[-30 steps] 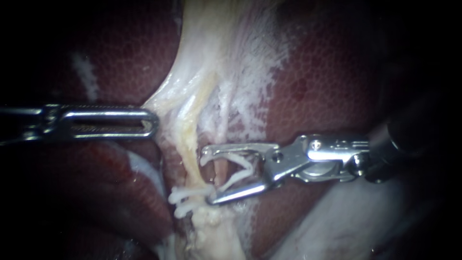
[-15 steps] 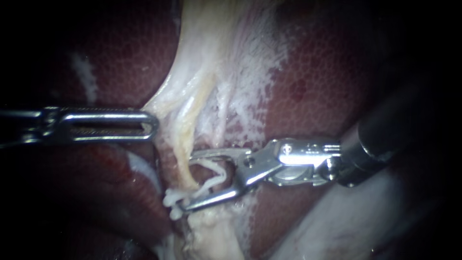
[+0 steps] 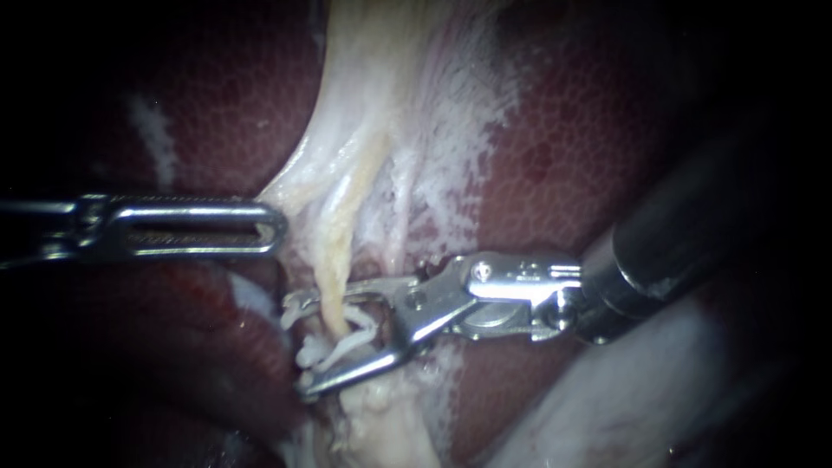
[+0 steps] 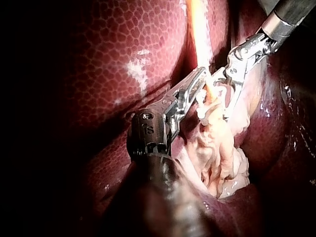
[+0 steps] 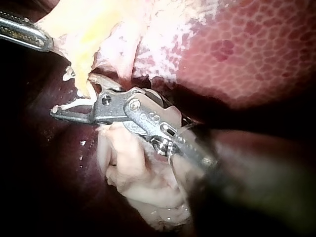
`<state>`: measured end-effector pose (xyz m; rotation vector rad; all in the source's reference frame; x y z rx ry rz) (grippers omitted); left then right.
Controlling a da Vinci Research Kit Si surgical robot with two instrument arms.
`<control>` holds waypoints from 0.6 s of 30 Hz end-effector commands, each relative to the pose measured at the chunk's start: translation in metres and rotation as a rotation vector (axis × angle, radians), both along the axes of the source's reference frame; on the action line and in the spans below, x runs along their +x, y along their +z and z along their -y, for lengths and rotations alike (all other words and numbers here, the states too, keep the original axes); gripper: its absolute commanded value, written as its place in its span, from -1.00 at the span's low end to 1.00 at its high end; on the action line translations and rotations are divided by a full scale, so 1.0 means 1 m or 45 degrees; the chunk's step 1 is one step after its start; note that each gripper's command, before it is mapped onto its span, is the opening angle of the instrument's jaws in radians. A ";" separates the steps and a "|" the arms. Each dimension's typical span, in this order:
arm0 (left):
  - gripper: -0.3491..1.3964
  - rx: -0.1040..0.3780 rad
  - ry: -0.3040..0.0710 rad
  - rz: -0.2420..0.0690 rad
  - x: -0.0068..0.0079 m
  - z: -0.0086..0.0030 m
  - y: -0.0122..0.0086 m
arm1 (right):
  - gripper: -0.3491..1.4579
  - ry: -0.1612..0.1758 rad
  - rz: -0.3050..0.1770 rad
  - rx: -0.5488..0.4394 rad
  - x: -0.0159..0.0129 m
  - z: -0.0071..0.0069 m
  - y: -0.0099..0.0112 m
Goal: Clipping third clip left tube
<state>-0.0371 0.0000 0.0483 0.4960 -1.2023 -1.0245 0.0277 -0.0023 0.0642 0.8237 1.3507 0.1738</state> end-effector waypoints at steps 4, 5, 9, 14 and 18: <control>-1.00 0.000 0.000 0.000 0.0000 0.0000 0.0000 | -0.01 0.001 -0.003 0.012 -0.0006 -0.0017 -0.0008; -1.00 0.000 0.000 0.000 0.0000 0.0000 0.0000 | -0.01 0.002 -0.003 0.016 -0.0007 -0.0021 -0.0011; -1.00 0.000 0.000 0.000 0.0000 0.0000 0.0001 | -0.01 0.007 -0.003 0.032 -0.0008 -0.0039 -0.0021; -1.00 -0.002 -0.003 -0.003 -0.0001 0.0001 0.0001 | -0.02 0.021 0.004 0.044 -0.0005 -0.0056 -0.0028; -1.00 -0.002 -0.003 -0.003 -0.0001 0.0001 0.0001 | -0.02 0.024 0.005 0.046 0.0000 -0.0060 -0.0029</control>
